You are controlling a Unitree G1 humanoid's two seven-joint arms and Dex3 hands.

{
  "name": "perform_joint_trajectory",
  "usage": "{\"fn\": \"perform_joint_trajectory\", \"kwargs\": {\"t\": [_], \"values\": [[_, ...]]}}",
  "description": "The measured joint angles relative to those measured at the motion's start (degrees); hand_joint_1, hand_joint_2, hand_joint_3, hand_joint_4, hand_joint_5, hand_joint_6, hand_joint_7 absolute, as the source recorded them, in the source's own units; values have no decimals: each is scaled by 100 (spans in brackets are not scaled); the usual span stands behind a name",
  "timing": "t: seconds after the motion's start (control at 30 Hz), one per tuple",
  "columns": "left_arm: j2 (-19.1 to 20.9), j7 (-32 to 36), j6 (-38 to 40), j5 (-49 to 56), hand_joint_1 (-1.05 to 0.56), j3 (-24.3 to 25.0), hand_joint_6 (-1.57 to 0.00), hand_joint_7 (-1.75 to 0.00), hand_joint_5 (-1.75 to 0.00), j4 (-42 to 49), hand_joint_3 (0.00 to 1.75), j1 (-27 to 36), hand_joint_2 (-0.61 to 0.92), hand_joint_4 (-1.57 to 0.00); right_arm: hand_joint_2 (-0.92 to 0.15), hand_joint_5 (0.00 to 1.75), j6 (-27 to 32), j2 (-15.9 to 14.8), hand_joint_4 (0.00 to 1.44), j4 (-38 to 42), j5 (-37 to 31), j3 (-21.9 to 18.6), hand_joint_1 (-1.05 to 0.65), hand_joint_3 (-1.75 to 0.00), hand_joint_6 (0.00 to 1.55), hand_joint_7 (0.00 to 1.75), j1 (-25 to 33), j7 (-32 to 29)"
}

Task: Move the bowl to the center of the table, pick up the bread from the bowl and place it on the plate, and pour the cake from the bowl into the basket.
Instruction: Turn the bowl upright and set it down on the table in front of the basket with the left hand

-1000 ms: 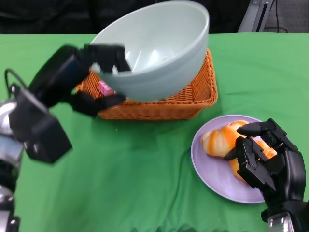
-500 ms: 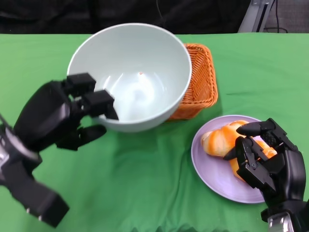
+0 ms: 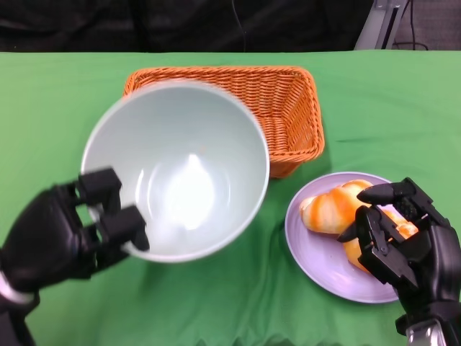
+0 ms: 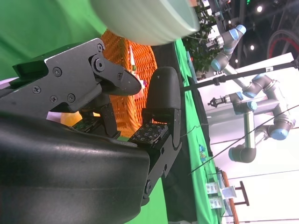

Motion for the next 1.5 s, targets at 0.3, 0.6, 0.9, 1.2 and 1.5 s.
{"fn": "perform_joint_trajectory", "kwargs": {"t": [0.3,0.6,0.9,1.2,1.5], "values": [[0,202,110,-64,5,-690,-61,-170,-175,390,70,322,52,-73,-63,158,-7,26,74,-63,-37,20,-11,-91,70,119,31,-30],[-147,220,254,-210,0,-1110,-58,-173,-175,864,25,372,82,-69,-62,160,-12,54,73,-64,-35,50,-11,-93,69,120,51,-39],[-332,35,382,-375,-4,-1389,-57,-170,-175,1317,16,329,84,-66,-61,160,-12,74,74,-163,-28,79,-9,-95,71,120,77,-40],[-372,-92,264,-767,-22,-1392,-89,-43,-89,1265,2,270,90,-77,-60,160,-39,78,74,-162,-46,84,-9,-100,71,120,76,-78],[-304,-117,-205,-1273,-83,-1003,-52,0,-23,897,21,417,92,-48,-59,160,-37,75,74,-163,-78,134,-10,-98,70,121,96,-130]]}}
